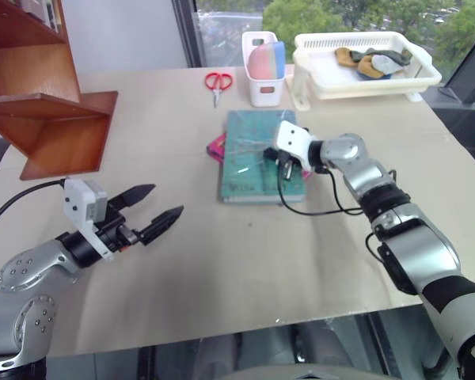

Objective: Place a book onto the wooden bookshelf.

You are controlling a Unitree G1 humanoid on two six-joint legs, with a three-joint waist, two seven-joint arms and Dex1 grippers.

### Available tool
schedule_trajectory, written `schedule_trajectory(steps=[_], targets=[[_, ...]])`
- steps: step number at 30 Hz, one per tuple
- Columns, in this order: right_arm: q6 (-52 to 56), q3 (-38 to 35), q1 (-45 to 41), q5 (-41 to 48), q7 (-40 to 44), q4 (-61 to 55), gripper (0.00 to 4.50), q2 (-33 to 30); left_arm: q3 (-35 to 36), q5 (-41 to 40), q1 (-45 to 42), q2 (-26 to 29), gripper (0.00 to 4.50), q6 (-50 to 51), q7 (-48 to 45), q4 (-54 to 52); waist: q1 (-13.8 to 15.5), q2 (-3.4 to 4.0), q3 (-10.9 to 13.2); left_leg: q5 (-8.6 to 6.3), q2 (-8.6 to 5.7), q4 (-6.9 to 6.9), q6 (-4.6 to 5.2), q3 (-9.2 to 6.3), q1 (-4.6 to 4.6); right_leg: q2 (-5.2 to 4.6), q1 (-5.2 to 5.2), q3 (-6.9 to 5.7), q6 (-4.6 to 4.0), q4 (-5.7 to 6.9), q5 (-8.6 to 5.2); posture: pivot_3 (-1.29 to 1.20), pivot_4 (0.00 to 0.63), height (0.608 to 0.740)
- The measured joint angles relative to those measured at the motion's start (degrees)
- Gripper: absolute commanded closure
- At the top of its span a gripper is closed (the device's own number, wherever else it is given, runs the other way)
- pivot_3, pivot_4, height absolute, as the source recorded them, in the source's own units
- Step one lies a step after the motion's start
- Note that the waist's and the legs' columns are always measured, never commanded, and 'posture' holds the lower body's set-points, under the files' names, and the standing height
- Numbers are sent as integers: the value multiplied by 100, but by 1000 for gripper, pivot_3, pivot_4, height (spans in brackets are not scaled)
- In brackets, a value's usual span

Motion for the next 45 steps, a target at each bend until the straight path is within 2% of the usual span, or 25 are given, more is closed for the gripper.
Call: schedule_trajectory(steps=[5,9,13,16,18,22,25,35,39,45], targets=[[-158,-138,93,36,-122,-76,4420,-14,14,-81,9,-6,0,0,64,-4,-1,1,1,1,0,11,-1,0,-2,0,-4,1,0,16,0,0,150,740],[561,-816,94,521,-481,-574,4420,-39,14,-98,-15,-6,0,1,111,-4,8,9,11,2,0,21,-2,-2,-17,0,-17,1,0,22,0,0,150,740],[1229,-1192,-232,710,-567,-1003,4420,-613,4,-108,-110,-5,0,9,109,8,39,9,11,1,-1,21,-1,-1,-15,-1,-15,1,0,18,0,0,150,740],[1448,-1145,-483,458,-571,-578,4420,-965,-23,-144,-194,-3,0,15,76,15,10,8,11,1,-1,21,-1,0,-12,0,-15,2,-1,19,-1,0,150,740],[1442,-989,-677,237,-492,238,4420,-1034,-65,-206,-267,51,0,59,-47,18,-24,8,11,1,0,21,-1,4,-11,4,-17,8,-1,20,0,0,150,740],[1244,-901,-1055,-51,-705,1932,4420,-788,-61,-332,-164,262,0,128,-399,-2,-125,12,16,1,1,17,-1,10,-16,7,-26,18,-1,18,-1,0,150,740],[1035,-918,-1187,-129,-940,2402,4420,-535,-22,-425,35,397,0,148,-685,-156,-180,14,19,1,2,13,-1,15,-20,7,-33,24,-1,17,-1,0,150,740],[760,-1021,-1311,-357,-1262,2836,4420,-42,546,-863,785,732,0,222,-1511,-808,-151,18,24,1,2,10,-2,14,-18,5,-35,21,-2,21,-1,0,150,740],[729,-1022,-1311,-441,-1335,2863,4420,-6,662,-928,808,732,0,230,-1506,-838,-156,19,24,1,2,10,-2,13,-18,6,-35,21,-2,21,-1,0,150,740],[742,-1195,-1312,-506,-2038,2886,4420,-3,779,-1029,1018,707,0,238,-1431,-1016,-161,19,25,1,2,9,-2,14,-18,6,-35,21,-3,21,-2,0,150,740]])
